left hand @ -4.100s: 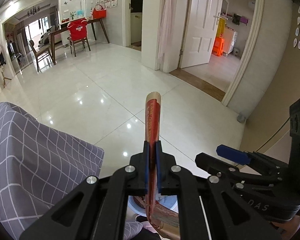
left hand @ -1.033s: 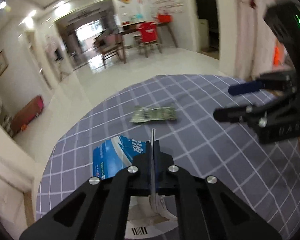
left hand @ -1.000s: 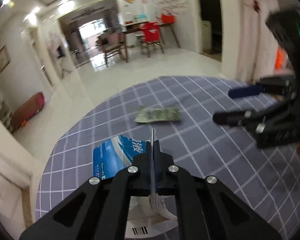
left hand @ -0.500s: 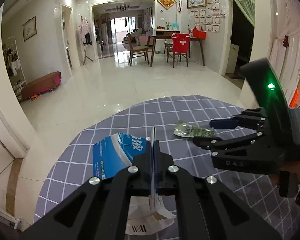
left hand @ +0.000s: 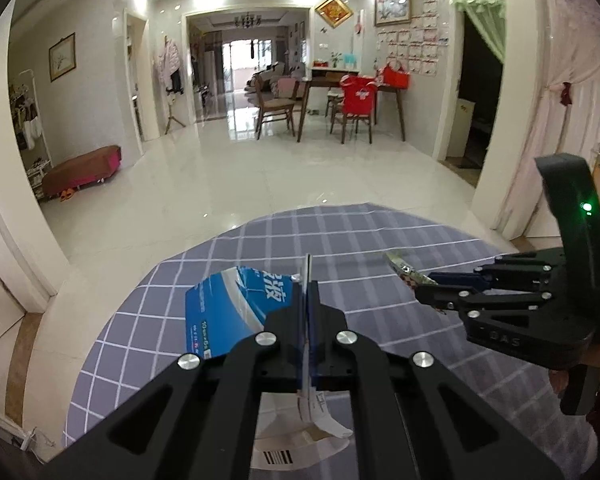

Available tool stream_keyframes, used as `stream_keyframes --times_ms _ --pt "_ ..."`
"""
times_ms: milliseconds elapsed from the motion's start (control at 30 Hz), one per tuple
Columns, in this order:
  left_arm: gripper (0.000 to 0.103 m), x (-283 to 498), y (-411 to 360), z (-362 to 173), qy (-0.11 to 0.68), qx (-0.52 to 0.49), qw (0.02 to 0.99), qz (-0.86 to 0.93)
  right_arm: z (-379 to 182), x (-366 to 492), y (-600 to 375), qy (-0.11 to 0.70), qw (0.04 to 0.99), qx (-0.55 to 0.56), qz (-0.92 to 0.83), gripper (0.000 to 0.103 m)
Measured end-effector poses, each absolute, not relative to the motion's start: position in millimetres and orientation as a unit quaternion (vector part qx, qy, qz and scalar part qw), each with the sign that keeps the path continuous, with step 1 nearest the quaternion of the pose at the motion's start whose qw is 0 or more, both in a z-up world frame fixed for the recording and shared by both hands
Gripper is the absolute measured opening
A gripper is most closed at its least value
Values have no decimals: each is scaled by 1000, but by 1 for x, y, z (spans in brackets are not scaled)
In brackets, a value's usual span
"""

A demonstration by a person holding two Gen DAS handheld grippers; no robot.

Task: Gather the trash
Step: 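Carry white box and green wrapper over the light-blue bucket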

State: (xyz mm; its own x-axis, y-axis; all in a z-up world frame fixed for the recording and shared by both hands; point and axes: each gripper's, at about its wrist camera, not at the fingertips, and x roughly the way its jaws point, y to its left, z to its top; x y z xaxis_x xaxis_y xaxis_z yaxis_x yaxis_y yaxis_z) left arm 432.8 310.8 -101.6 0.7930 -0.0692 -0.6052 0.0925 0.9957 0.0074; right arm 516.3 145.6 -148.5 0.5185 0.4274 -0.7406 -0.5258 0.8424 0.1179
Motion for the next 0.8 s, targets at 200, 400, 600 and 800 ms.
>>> stream_keyframes --times_ms 200,400,600,800 --pt "2 396 258 -78 296 22 951 -88 -114 448 68 364 890 1 273 16" --pt "2 354 173 -65 271 39 949 -157 -96 375 -6 328 910 54 248 16" --pt "2 326 70 -80 277 49 930 -236 -102 309 -110 308 927 107 185 16" --pt "2 309 -26 -113 303 55 904 -296 -133 264 -201 313 932 151 104 16"
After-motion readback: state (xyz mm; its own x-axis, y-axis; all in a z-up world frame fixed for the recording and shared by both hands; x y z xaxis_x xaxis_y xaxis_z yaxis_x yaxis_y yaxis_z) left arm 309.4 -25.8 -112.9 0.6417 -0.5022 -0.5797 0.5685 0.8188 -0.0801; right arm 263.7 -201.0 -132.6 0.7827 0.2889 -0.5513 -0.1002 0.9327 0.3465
